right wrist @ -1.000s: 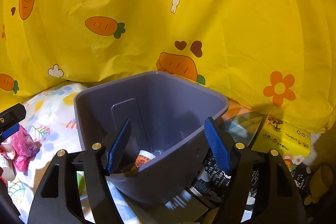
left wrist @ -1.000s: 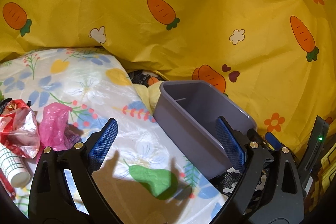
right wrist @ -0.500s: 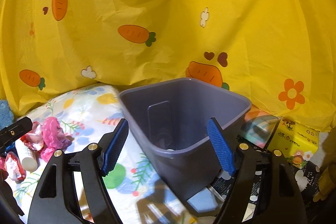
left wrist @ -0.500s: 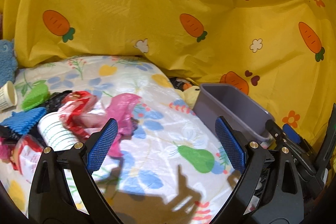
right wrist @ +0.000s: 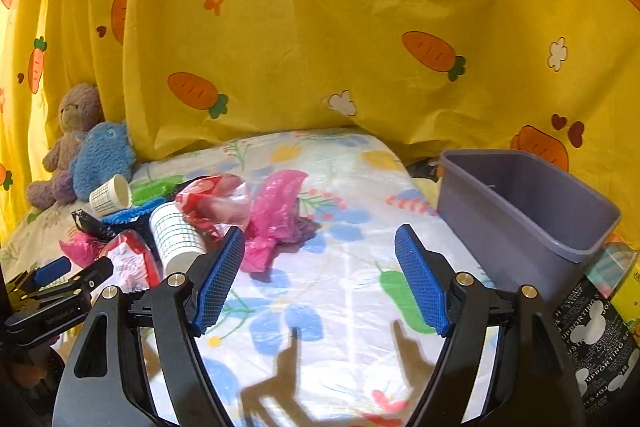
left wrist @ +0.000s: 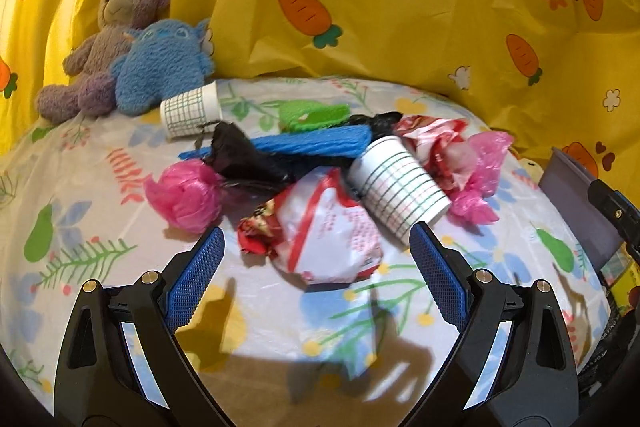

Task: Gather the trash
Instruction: 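Move both open grippers back from the bin toward the trash pile, then grasp a red-white wrapper with the left gripper while the right grasps another wrapper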

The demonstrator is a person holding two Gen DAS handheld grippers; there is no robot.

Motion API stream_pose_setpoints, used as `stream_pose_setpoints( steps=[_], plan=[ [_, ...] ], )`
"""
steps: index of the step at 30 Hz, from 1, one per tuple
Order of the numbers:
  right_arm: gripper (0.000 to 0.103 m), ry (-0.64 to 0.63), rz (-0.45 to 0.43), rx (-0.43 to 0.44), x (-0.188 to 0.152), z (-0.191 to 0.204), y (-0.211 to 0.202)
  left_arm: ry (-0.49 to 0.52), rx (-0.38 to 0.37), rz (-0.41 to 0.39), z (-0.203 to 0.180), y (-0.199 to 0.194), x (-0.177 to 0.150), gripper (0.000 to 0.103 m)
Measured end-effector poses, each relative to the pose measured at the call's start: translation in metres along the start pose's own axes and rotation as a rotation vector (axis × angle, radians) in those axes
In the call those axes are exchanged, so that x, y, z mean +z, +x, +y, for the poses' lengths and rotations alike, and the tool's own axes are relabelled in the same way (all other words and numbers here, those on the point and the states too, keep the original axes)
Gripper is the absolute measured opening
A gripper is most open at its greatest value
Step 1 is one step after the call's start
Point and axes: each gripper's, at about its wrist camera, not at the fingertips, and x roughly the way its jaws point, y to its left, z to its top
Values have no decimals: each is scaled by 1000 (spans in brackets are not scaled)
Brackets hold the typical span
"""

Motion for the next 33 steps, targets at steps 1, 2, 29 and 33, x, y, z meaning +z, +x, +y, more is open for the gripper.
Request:
stream_pose_setpoints(
  steps=[1,2,29,33],
  plan=[
    [76,-7,6,11,0,6,3,-13,-9,9,5,3,-1,92],
    [76,-15,13,27,0,13,6,-27,-15,21,10,6,-2,92],
    [61,-187,146,113,21,88,88,-108,-250,89,43,5,-3,35],
    [49,-193,168,97,23,91,102,-103,-270,41,46,-18,1,35]
  ],
)
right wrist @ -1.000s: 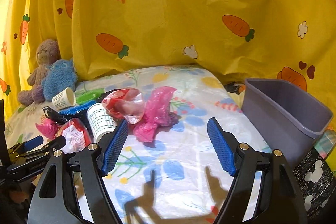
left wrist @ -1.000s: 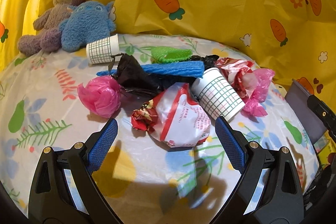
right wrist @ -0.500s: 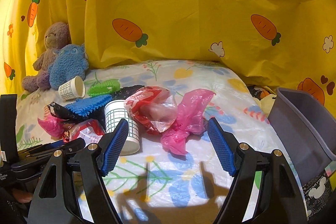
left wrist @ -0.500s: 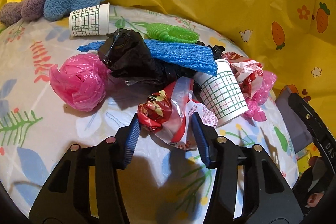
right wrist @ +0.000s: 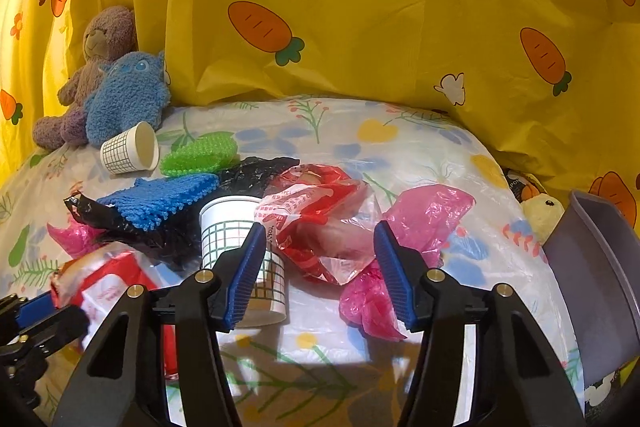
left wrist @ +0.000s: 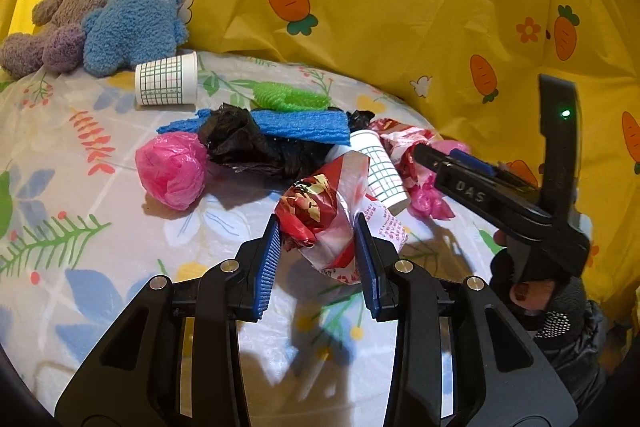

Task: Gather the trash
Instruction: 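Grasp a red-white wrapper with the left gripper while the right grasps another wrapper, then carry both wrappers over the grey bin and open both grippers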

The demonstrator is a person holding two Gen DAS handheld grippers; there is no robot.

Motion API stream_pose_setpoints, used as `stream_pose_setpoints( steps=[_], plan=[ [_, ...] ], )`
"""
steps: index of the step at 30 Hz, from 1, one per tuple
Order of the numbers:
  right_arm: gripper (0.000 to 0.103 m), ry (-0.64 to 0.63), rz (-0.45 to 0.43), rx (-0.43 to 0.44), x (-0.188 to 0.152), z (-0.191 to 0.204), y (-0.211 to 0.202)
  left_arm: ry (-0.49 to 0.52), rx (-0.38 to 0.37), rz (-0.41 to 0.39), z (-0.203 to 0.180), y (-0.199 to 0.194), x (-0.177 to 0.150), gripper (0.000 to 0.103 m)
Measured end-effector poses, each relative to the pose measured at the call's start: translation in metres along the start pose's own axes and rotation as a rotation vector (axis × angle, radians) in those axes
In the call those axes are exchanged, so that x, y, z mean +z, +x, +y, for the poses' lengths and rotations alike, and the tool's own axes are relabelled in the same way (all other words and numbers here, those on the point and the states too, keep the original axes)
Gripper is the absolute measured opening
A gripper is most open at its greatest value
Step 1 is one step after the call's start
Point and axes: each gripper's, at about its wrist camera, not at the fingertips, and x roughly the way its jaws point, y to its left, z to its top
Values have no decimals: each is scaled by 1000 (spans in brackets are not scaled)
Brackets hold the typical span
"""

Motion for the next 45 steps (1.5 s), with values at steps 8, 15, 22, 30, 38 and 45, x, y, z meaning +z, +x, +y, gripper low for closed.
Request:
stream_pose_setpoints(
  steps=[8,15,22,30,38,45],
  plan=[
    [15,-10,76,42,0,4,24,-7,-14,-28,-2,-12,4,35],
    [3,-18,43,78,-1,-1,11,-9,-19,-41,-2,-15,5,35],
    [3,15,-49,145,3,-14,-25,-10,-27,-48,-3,-14,6,35],
    [3,61,-139,187,3,-33,-70,11,-40,-64,-14,-18,8,35],
    [3,108,-193,179,-9,-59,-107,61,-89,-82,-41,-24,12,35],
    [3,143,-214,147,-22,-82,-131,125,-152,-93,-81,-24,20,35]
  ],
)
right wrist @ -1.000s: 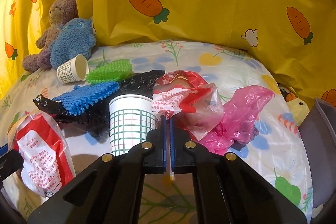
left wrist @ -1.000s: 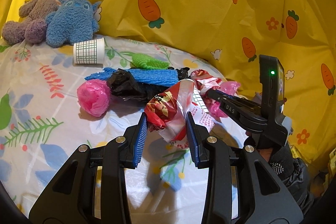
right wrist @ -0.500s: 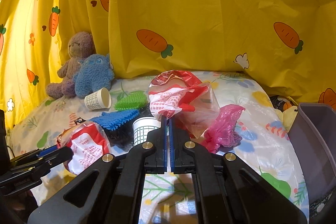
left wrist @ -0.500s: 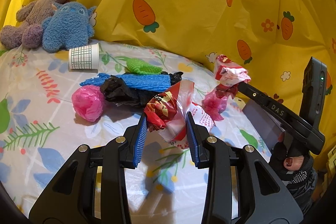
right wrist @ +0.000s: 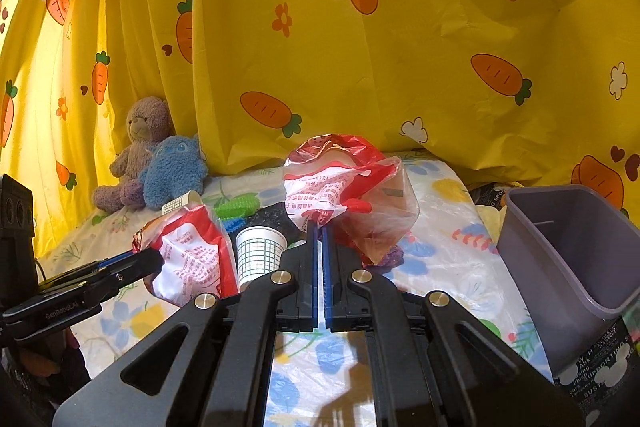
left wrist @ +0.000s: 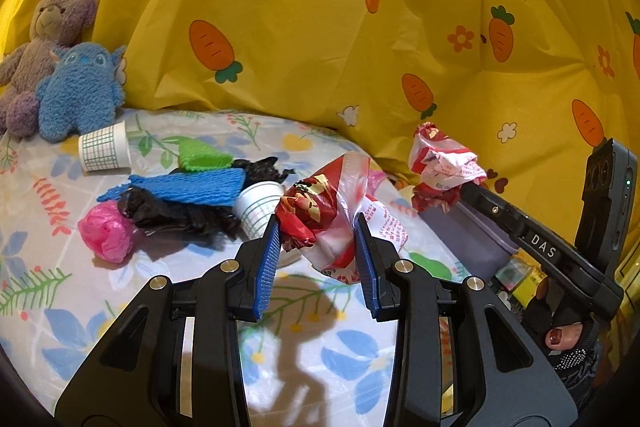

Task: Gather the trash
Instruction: 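Carry both wrappers over the grey bin and open both grippers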

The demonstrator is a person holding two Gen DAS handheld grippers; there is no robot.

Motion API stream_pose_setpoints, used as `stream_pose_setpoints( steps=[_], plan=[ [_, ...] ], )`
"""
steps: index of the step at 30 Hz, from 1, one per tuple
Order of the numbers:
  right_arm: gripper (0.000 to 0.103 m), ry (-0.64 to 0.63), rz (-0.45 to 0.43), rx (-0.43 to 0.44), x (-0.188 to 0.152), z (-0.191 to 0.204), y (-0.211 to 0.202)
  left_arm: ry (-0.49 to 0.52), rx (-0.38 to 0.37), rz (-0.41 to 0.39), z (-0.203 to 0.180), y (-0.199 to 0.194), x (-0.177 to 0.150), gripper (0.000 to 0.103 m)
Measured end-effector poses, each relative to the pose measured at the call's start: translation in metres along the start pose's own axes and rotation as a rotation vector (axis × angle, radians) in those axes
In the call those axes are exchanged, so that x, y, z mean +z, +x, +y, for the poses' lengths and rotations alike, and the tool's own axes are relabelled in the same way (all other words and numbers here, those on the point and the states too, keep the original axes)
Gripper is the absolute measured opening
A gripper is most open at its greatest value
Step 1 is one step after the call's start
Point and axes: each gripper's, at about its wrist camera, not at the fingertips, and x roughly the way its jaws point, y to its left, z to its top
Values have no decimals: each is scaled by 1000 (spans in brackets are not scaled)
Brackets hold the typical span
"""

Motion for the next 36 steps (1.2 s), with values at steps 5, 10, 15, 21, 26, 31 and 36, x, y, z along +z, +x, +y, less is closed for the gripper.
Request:
stream_pose_setpoints(
  steps=[5,10,15,21,26,31,36],
  plan=[
    [3,25,-28,-53,-1,-20,-19,47,-53,4,-35,12,14,35],
    [3,50,-66,-133,2,-43,-41,101,-143,6,-82,29,30,35],
    [3,76,-97,-254,6,-76,-58,155,-205,6,-132,55,44,35],
    [3,138,-79,-378,6,-126,-60,183,-263,44,-175,100,49,35],
    [3,186,-43,-438,3,-163,-55,197,-278,116,-202,147,46,35],
    [3,217,-15,-457,-2,-184,-50,209,-289,182,-221,184,37,35],
    [3,242,8,-474,-6,-198,-44,224,-301,206,-232,202,31,35]
  ],
)
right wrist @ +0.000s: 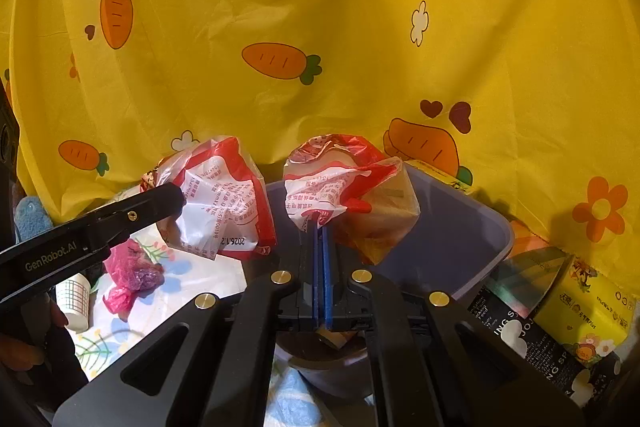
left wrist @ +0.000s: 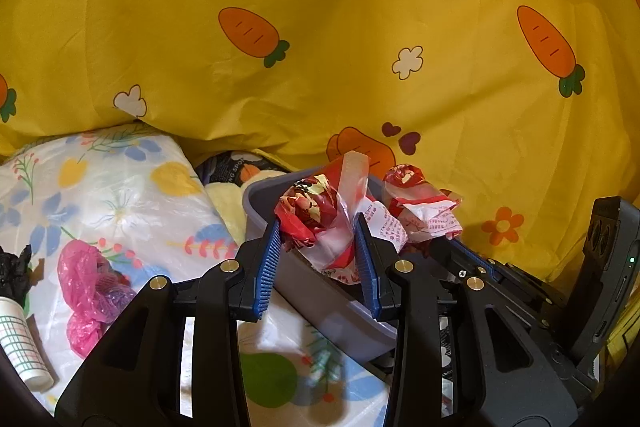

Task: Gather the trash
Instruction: 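Carry both wrappers over the grey bin and open both grippers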

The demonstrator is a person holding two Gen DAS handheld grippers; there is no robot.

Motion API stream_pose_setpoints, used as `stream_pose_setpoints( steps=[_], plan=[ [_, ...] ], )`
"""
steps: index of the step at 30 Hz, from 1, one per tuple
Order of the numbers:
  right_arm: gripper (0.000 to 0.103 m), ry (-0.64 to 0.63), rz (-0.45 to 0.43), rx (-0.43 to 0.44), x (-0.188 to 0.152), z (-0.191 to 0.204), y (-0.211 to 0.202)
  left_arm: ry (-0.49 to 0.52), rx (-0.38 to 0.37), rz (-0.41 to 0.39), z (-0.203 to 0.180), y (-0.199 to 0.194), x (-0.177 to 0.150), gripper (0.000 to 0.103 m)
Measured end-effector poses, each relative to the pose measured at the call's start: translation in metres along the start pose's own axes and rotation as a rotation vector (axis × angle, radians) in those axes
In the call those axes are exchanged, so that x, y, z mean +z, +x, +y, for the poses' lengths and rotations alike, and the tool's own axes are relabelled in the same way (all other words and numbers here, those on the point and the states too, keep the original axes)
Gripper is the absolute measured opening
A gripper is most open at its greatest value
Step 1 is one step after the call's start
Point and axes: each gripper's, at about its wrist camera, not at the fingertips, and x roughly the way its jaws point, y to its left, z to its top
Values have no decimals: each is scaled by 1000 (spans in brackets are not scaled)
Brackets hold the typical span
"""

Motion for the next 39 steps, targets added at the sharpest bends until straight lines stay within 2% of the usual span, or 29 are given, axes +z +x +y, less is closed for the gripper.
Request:
stream_pose_setpoints(
  steps=[11,39],
  plan=[
    [3,19,36,-34,-1,-10,13,7,-16,35,-3,24,-2,35],
    [3,24,63,-80,-3,-10,19,-12,-67,67,-4,37,-6,36]
  ],
)
